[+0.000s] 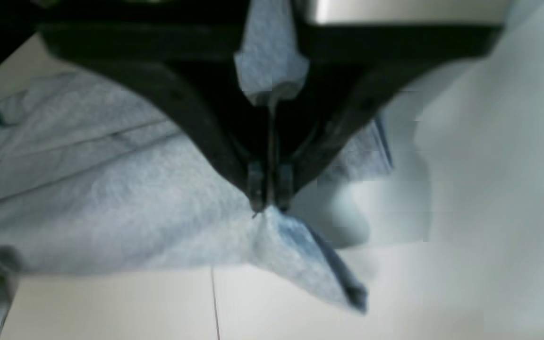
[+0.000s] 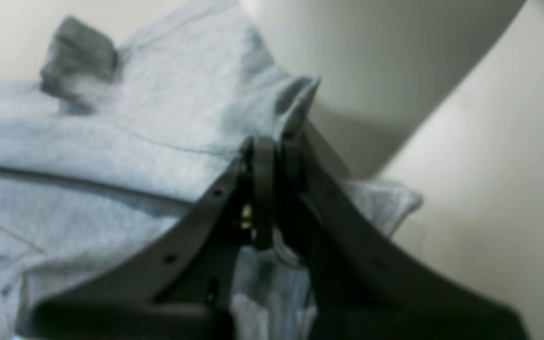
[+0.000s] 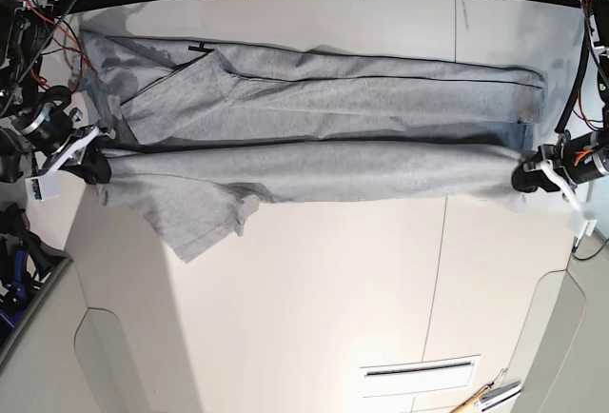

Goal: Fold the T-shirt properly
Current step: 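Fold the hem edge over toward the folded shoulder edge with both grippers, then regrasp the folded strip ends and straighten it with both grippers, then grasp the strip end with the left gripper and fold it toward the right gripper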

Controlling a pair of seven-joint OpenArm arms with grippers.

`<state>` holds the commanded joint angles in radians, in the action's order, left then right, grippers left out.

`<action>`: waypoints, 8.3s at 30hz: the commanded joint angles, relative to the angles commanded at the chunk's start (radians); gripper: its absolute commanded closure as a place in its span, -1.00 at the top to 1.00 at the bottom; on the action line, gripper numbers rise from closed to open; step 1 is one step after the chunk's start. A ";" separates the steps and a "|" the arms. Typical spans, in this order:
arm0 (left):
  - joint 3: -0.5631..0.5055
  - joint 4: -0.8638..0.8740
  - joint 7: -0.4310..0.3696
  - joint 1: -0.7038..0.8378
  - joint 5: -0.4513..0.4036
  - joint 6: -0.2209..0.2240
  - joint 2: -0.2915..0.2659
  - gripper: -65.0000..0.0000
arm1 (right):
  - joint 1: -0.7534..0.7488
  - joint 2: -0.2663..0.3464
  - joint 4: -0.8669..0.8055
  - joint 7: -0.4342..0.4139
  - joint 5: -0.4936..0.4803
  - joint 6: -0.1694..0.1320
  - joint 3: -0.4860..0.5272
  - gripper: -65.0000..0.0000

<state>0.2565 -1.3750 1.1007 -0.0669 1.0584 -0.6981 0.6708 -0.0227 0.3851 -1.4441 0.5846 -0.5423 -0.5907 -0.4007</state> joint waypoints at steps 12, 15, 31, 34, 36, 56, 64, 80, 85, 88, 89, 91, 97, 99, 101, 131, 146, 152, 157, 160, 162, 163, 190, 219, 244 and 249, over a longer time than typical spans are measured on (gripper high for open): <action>0.000 -0.007 -0.004 0.098 -0.004 0.000 -0.001 -1.00 | -0.079 -0.001 0.007 0.000 0.016 0.003 -0.051 -1.00; 0.000 -0.007 -0.005 0.098 -0.004 0.000 -0.001 -1.00 | -0.080 0.000 0.040 -0.001 0.034 0.011 -0.051 -1.00; 0.000 -0.007 -0.013 0.098 -0.001 0.000 -0.008 -1.00 | -0.031 0.000 0.056 -0.040 -0.026 0.011 -0.135 -0.03; 0.000 -0.007 -0.013 0.098 -0.001 0.000 -0.009 -1.00 | 0.002 -0.001 0.056 -0.047 -0.026 0.011 -0.145 -0.03; 0.000 -0.007 -0.016 0.098 -0.001 0.000 -0.009 -1.00 | 0.029 -0.006 0.056 -0.054 -0.026 0.011 -0.145 -0.03; 0.000 -0.007 -0.020 0.098 0.000 0.000 -0.009 -1.00 | 0.311 -0.089 0.436 -0.138 0.090 0.014 0.250 -0.03; 0.000 -0.007 -0.020 0.098 0.000 0.000 -0.009 -1.00 | 0.311 -0.150 0.436 -0.123 0.091 0.007 0.253 -0.07; 0.000 -0.007 -0.019 0.098 0.000 0.000 0.000 -1.00 | 0.285 -0.152 0.306 0.015 0.085 0.007 0.222 -1.00; 0.009 -0.023 0.003 0.103 0.004 0.000 0.014 -1.00 | 0.136 -0.152 0.042 0.073 0.020 0.007 0.129 -1.00; 0.040 -0.072 0.005 0.126 0.008 0.000 0.014 -1.00 | 0.038 -0.150 -0.092 0.101 -0.020 0.007 0.067 -1.00; 0.047 -0.099 0.006 0.142 0.008 0.000 0.014 -1.00 | 0.007 -0.149 -0.128 0.112 -0.040 0.007 0.048 -1.00; 0.053 -0.159 0.018 0.175 0.008 0.000 0.014 -1.00 | -0.048 -0.149 -0.189 0.124 -0.075 0.007 0.010 -1.00; 0.053 -0.270 0.047 0.244 0.006 0.000 0.014 -1.00 | -0.174 -0.149 -0.293 0.138 -0.153 0.006 -0.106 -1.00; 0.053 -0.271 0.060 0.253 0.003 0.000 0.014 -1.00 | -0.206 -0.149 -0.301 0.154 -0.179 0.006 -0.134 -1.00; 0.053 -0.271 0.060 0.259 -0.010 0.000 0.014 -1.00 | -0.233 -0.150 -0.301 0.166 -0.196 0.002 -0.149 -1.00; 0.185 -0.226 -0.052 0.306 -0.130 0.022 -0.029 0.24 | -0.365 -0.156 -0.447 0.184 -0.298 0.006 -0.273 -0.24; 0.185 -0.087 -0.124 0.337 -0.178 0.000 -0.081 0.34 | -0.365 -0.187 -0.187 0.112 -0.222 0.006 -0.185 -1.00; 0.183 -0.087 -0.064 0.350 -0.091 0.000 -0.138 0.34 | -0.348 -0.186 -0.187 0.127 -0.267 0.002 -0.185 -1.00; 0.183 -0.087 -0.030 0.349 -0.029 0.000 -0.158 0.33 | -0.330 -0.186 -0.187 0.134 -0.274 0.002 -0.185 -1.00; 0.183 -0.087 -0.031 0.349 -0.030 0.000 -0.158 -0.25 | -0.327 -0.186 -0.187 0.135 -0.277 0.002 -0.185 -1.00; 0.183 -0.087 -0.040 0.349 -0.026 0.000 -0.158 -0.82 | -0.326 -0.186 -0.187 0.135 -0.297 0.002 -0.185 -1.00; 0.183 -0.087 -0.055 0.349 -0.026 0.000 -0.158 -1.00 | -0.326 -0.186 -0.187 0.135 -0.309 0.002 -0.185 -1.00; 0.175 -0.430 -0.032 0.282 -0.046 0.000 -0.084 -1.00 | -0.315 -0.187 -0.378 0.185 -0.311 0.002 -0.189 -1.00; -0.463 -0.573 -0.282 0.366 -0.263 0.000 -0.364 -0.10 | -0.319 -0.187 -0.166 0.198 -0.249 0.010 -0.259 0.28; -0.464 -0.576 -0.281 0.360 -0.262 0.000 -0.364 -0.10 | -0.298 -0.207 -0.060 0.219 -0.340 -0.008 -0.043 0.28; -0.464 -0.576 -0.281 0.360 -0.262 0.000 -0.364 -0.10 | -0.282 -0.248 -0.060 0.220 -0.329 -0.009 -0.039 0.28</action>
<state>-0.2073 -1.9514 0.8196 0.2935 0.7963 -0.6981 0.3073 -0.3050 0.1371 -1.5036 0.8047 -0.8715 -0.5995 -0.4397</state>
